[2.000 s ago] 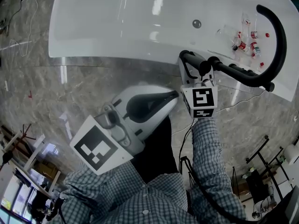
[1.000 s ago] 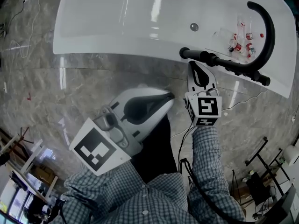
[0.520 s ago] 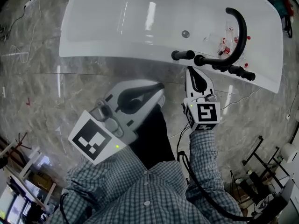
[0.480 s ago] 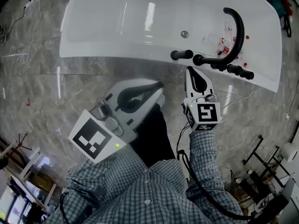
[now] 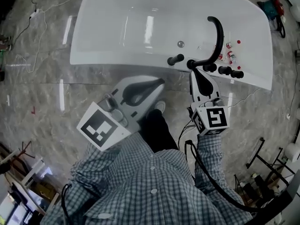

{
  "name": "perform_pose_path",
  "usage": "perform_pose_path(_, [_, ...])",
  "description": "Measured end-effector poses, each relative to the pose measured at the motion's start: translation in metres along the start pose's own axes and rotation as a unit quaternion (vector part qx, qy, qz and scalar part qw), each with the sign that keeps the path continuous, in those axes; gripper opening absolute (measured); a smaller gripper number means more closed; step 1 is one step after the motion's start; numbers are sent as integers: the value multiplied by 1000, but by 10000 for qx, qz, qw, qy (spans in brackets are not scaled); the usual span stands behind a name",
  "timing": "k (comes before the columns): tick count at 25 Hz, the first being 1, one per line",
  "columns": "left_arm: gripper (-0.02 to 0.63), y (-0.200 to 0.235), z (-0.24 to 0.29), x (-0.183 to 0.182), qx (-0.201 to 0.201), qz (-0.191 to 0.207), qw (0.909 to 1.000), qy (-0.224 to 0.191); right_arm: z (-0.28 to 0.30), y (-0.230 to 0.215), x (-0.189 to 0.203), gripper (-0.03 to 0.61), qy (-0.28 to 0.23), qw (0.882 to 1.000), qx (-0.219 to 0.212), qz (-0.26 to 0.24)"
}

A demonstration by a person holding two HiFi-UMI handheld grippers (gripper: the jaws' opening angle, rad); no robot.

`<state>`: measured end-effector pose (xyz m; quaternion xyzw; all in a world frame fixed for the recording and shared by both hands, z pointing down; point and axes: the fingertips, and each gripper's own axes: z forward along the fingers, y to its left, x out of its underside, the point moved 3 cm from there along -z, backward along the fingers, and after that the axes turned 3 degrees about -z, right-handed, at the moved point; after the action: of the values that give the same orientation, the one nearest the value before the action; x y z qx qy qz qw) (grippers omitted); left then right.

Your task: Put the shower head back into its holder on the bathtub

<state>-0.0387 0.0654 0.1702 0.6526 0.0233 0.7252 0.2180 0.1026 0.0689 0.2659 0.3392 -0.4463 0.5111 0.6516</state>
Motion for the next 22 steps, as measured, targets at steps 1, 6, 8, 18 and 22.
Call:
perform_pose_path(1, [9, -4, 0, -4, 14, 46, 10000, -18, -5, 0, -7, 23, -55, 10000, -11, 9])
perform_pose_path(6, [9, -17, -3, -27, 116, 261, 9995, -128, -26, 5, -42, 23, -332, 9994, 24, 42])
perform_pose_path(8, [9, -23, -5, -32, 120, 262, 9995, -163, -35, 8, -53, 23, -382, 9993, -5, 16])
perform_pose_path(18, [9, -34, -11, -52, 44, 379, 9992, -101, -65, 13, -108, 23, -761, 9969, -76, -178])
perform_pose_path(22, [9, -39, -11, -69, 74, 497, 9981, -361, -70, 8, -118, 23, -836, 9964, -61, -78])
